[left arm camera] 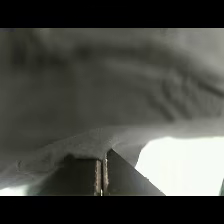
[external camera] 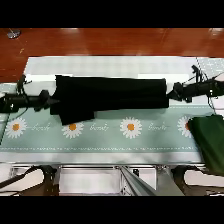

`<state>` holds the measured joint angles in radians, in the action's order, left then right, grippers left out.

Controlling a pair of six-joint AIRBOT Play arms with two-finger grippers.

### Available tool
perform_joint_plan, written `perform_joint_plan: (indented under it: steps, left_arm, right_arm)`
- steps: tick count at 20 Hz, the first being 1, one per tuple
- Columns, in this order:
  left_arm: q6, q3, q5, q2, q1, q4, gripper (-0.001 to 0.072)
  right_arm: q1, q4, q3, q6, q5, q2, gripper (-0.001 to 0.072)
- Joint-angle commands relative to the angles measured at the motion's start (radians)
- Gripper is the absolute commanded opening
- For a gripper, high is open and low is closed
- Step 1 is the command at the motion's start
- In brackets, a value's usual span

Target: Fold the shirts.

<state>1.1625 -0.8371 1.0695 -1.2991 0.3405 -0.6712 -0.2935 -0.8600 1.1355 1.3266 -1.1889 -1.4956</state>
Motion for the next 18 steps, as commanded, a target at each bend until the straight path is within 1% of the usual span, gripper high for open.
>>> perform_joint_plan:
  steps: [1,3,4,5,7,9,11,12,13,14,15,16,17,18]
  left_arm:
    - [0.090,-0.243,-0.076,-0.200,-0.056,-0.002,0.0029]
    - [0.127,-0.396,-0.070,-0.318,-0.074,-0.002,0.0030]
    - [0.132,-0.460,-0.060,-0.367,-0.083,-0.002,0.0030]
    - [0.136,-0.520,-0.055,-0.417,-0.094,-0.002,0.0029]
    - [0.177,-0.608,-0.053,-0.499,-0.106,-0.013,0.0029]
    - [0.205,-0.661,-0.046,-0.558,-0.110,-0.017,0.0029]
    - [0.203,-0.671,-0.046,-0.584,-0.115,-0.017,0.0029]
    - [0.186,-0.671,-0.048,-0.586,-0.115,-0.017,0.0029]
    - [0.154,-0.672,-0.048,-0.586,-0.115,-0.016,0.0092]
    - [0.147,-0.677,-0.032,-0.585,-0.114,-0.017,0.0452]
    - [0.146,-0.695,0.012,-0.585,-0.106,-0.021,0.0699]
    - [0.149,-0.726,0.063,-0.584,-0.090,-0.044,0.0702]
    - [0.170,-0.770,0.137,-0.584,-0.064,-0.088,0.0702]
    - [0.215,-0.809,0.207,-0.579,-0.035,-0.151,0.0702]
  right_arm:
    - [0.003,0.040,0.174,0.035,0.027,-0.125,0.0017]
    - [0.006,0.065,0.251,0.035,0.026,-0.194,0.0017]
    - [0.011,0.073,0.278,0.035,0.027,-0.222,0.0017]
    - [0.023,0.077,0.306,0.034,0.031,-0.250,0.0017]
    - [0.050,0.078,0.363,0.037,0.055,-0.307,0.0018]
    - [0.066,0.074,0.419,0.071,0.072,-0.366,0.0018]
    - [0.067,0.074,0.457,0.097,0.071,-0.410,0.0018]
    - [0.067,0.076,0.464,0.097,0.071,-0.421,0.0024]
    - [0.067,0.074,0.465,0.097,0.076,-0.421,0.0201]
    - [0.065,0.084,0.466,0.090,0.074,-0.420,0.0498]
    - [0.051,0.097,0.477,0.069,0.044,-0.420,0.0630]
    - [0.034,0.094,0.496,0.067,0.006,-0.419,0.0630]
    - [0.007,0.094,0.520,0.067,-0.041,-0.419,0.0630]
    - [-0.020,0.093,0.537,0.067,-0.077,-0.419,0.0629]
